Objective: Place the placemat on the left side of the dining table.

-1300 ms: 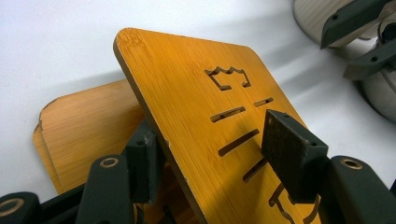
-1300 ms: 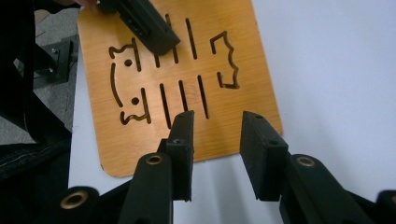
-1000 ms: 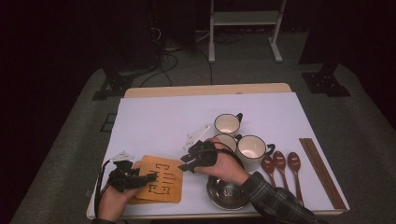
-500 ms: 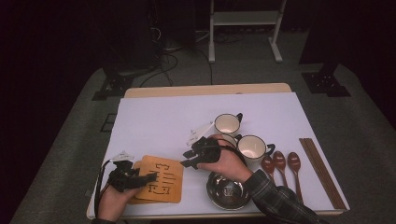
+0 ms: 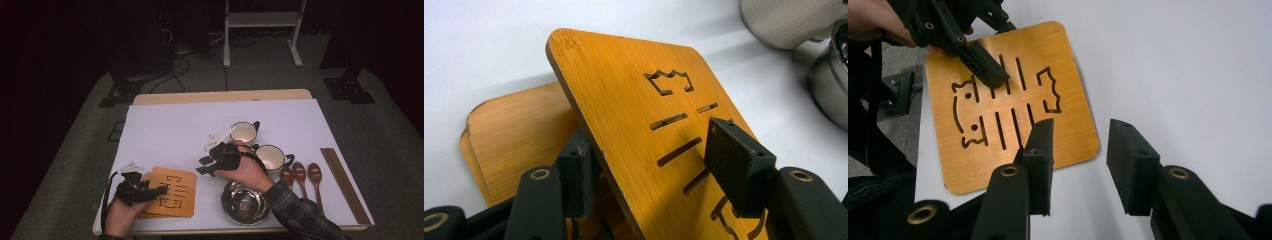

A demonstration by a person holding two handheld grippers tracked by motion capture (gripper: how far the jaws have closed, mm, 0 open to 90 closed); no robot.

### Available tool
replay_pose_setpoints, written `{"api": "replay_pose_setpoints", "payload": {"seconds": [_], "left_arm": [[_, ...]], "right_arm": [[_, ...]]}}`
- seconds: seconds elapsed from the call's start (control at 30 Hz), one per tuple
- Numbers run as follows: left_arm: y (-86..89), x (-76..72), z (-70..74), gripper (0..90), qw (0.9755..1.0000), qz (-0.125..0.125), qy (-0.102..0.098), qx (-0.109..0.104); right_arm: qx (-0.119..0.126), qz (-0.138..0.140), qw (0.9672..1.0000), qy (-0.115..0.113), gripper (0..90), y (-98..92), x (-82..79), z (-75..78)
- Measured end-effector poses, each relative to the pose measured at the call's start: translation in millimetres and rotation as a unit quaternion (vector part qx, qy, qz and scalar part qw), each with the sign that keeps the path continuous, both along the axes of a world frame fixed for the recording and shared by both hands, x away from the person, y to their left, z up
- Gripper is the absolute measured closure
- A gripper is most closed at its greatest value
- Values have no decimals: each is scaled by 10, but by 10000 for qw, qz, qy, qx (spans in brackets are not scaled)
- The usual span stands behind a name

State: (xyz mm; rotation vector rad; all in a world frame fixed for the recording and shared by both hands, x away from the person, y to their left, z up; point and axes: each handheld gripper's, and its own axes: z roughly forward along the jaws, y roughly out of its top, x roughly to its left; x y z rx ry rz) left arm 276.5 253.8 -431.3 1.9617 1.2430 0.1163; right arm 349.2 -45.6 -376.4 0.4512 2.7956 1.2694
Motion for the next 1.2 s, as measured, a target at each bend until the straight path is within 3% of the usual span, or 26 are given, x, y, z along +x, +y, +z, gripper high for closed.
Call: {"api": "replay_pose_setpoints", "payload": {"seconds": [1.2], "left_arm": [[2,1,-2,403,10000,7,18,8]], "right_arm": [[225,-576,9981,-81,618,-376,195,185]]}}
